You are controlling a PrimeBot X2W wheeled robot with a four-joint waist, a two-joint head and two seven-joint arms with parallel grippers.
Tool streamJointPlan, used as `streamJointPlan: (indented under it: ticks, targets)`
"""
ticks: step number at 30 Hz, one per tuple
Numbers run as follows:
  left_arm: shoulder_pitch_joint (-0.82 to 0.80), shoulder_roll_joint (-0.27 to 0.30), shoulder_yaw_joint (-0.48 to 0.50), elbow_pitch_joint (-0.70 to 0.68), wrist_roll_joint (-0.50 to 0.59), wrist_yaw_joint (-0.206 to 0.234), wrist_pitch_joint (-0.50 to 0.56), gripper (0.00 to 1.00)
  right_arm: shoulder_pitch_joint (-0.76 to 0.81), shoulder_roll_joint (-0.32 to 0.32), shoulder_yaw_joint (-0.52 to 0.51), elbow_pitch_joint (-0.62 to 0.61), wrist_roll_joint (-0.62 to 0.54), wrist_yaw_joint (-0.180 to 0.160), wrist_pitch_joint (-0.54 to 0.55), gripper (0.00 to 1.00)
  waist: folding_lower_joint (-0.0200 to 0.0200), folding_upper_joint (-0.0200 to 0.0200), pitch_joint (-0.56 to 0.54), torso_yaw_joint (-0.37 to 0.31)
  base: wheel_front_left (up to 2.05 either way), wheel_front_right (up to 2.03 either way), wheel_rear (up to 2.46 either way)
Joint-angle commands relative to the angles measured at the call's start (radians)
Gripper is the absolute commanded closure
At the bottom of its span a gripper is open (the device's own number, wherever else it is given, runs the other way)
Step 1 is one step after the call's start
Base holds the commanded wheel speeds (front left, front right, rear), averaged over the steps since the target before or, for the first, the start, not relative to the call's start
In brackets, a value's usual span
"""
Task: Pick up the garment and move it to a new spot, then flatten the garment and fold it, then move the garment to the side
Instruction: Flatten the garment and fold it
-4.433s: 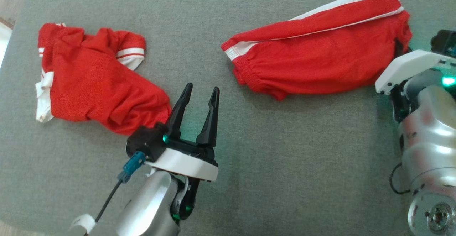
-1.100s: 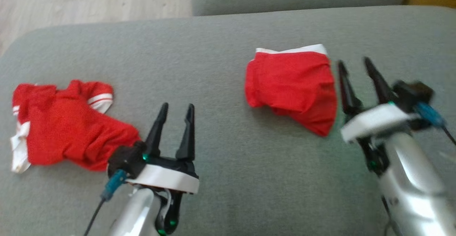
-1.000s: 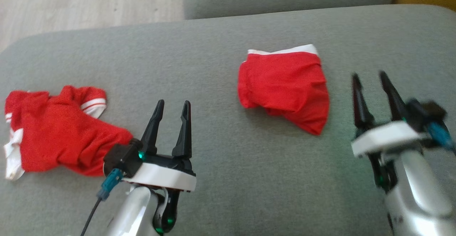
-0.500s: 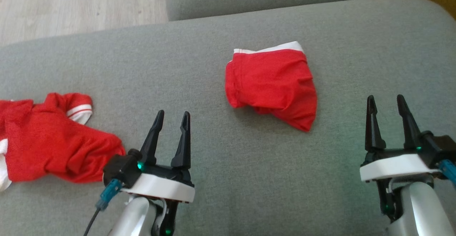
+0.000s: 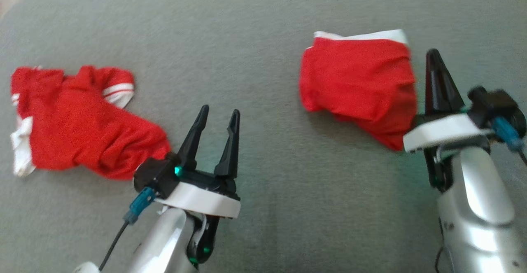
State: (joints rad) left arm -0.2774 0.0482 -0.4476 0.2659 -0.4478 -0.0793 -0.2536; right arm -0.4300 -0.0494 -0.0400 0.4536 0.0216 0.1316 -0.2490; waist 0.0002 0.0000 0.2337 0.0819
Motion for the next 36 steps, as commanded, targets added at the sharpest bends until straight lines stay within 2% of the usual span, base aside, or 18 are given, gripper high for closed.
streamJointPlan:
  ticks: [1,11,14,17,20,24,30,36]
  targets:
    - [-0.036,0.002,0.022,-0.033,-0.006,0.003,-0.008,0.0,-0.038,-0.003,0.02,0.002,-0.007,-0.001,0.003,1.0,-0.0002,0.0,0.038,0.047,0.0,0.0,0.0]
    - [-0.066,0.002,-0.027,-0.04,-0.027,0.019,-0.008,0.0,-0.221,-0.061,-0.076,0.425,-0.082,-0.001,0.039,1.0,-0.0002,0.0,0.079,0.131,0.0,0.0,0.0]
    - [-0.068,0.002,-0.032,-0.04,-0.031,0.025,-0.008,0.0,-0.255,-0.063,-0.079,0.493,-0.108,-0.001,0.024,1.0,-0.0002,0.0,0.076,0.138,0.0,0.0,0.0]
    - [-0.064,0.002,-0.03,-0.039,-0.033,0.029,-0.008,0.0,-0.29,-0.04,-0.055,0.489,-0.107,-0.001,-0.003,1.0,-0.0002,0.0,0.068,0.135,0.0,0.0,0.0]
    - [-0.055,0.002,-0.026,-0.036,-0.033,0.031,-0.008,0.0,-0.309,-0.014,0.015,0.449,-0.087,-0.001,-0.011,1.0,-0.0002,0.0,0.058,0.128,0.0,0.0,0.0]
    - [-0.054,0.002,-0.029,-0.035,-0.037,0.029,-0.008,0.0,-0.288,-0.003,0.161,0.419,-0.037,-0.001,-0.012,1.0,-0.0002,0.0,0.046,0.122,0.0,0.0,0.0]
    - [-0.052,0.002,-0.038,-0.031,-0.043,0.03,-0.008,0.0,-0.25,-0.001,0.391,0.536,0.052,-0.001,0.007,1.0,-0.0002,0.0,0.027,0.118,0.0,0.0,0.0]
    - [-0.041,0.002,-0.023,-0.024,-0.037,0.031,-0.008,0.0,-0.237,-0.001,0.519,0.62,0.141,-0.001,0.025,1.0,-0.0002,0.0,0.004,0.094,0.0,0.0,0.0]
